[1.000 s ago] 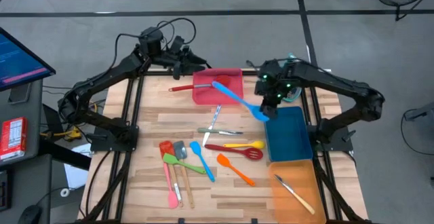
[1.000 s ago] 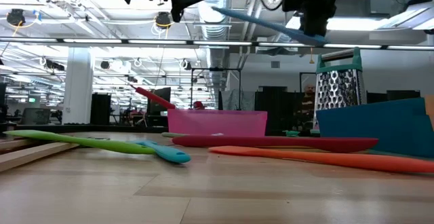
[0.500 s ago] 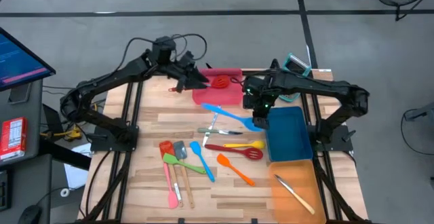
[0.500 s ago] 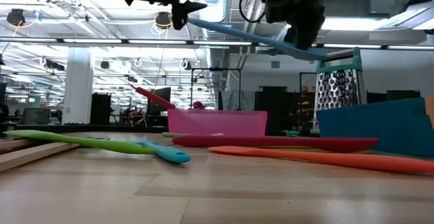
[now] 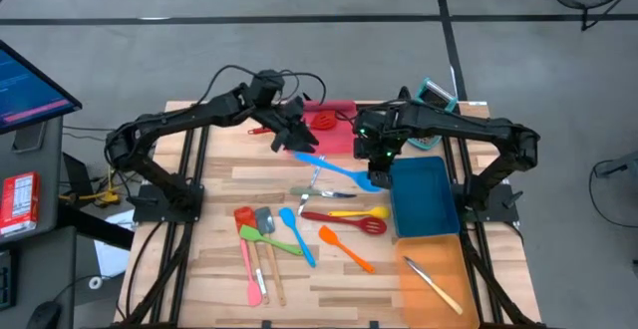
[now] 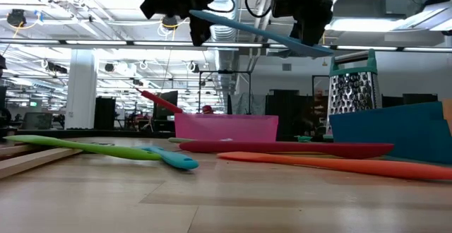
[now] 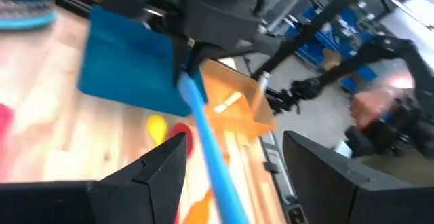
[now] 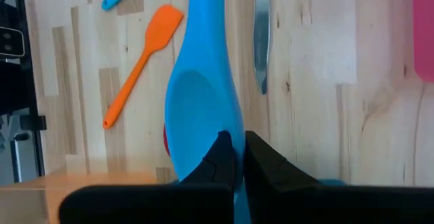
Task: Pick & Place Kitchen Items
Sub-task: Put the blue serving spoon into the red bin
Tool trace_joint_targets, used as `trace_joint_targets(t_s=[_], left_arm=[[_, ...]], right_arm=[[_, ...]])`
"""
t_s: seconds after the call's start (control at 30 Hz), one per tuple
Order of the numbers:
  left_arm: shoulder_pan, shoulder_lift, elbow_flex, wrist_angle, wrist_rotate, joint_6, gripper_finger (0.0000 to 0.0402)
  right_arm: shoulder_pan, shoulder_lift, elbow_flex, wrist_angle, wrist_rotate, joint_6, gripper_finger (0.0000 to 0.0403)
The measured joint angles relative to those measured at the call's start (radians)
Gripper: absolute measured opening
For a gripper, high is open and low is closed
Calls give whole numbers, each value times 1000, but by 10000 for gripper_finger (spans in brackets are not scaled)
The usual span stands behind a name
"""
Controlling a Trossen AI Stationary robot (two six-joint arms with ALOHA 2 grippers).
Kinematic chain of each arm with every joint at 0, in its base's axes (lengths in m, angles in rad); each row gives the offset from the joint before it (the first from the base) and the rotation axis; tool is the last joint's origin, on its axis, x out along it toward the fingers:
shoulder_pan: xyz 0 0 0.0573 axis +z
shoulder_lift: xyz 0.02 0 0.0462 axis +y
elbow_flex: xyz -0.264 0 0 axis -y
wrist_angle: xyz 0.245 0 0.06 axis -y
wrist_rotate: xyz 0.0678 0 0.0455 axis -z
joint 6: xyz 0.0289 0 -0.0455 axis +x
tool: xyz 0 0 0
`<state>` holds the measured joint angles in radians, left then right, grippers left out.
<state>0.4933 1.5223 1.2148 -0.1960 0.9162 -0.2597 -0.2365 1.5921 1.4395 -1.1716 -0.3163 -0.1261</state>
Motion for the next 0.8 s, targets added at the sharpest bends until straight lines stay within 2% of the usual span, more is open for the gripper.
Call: trace_joint_targets(t_s=[0.1,0.23,0.47,0.6,0.8], left_arm=[[-22,0,0,1,50,-2,226],[-54,0,0,-6,50,1,226],[-66,9,0,-7,-58,68,226],[-59,10,0,-28,-68,77,226],[-77,11,0,-147,-83,136,226]], right_arm=[[1,0,0,8,0,-4,0],[-5,0,0,21,0,-4,0],[3,0,-1,22,1,3,0],[13,0,-1,20,1,5,0],[15,0,-1,20,1,20,1]])
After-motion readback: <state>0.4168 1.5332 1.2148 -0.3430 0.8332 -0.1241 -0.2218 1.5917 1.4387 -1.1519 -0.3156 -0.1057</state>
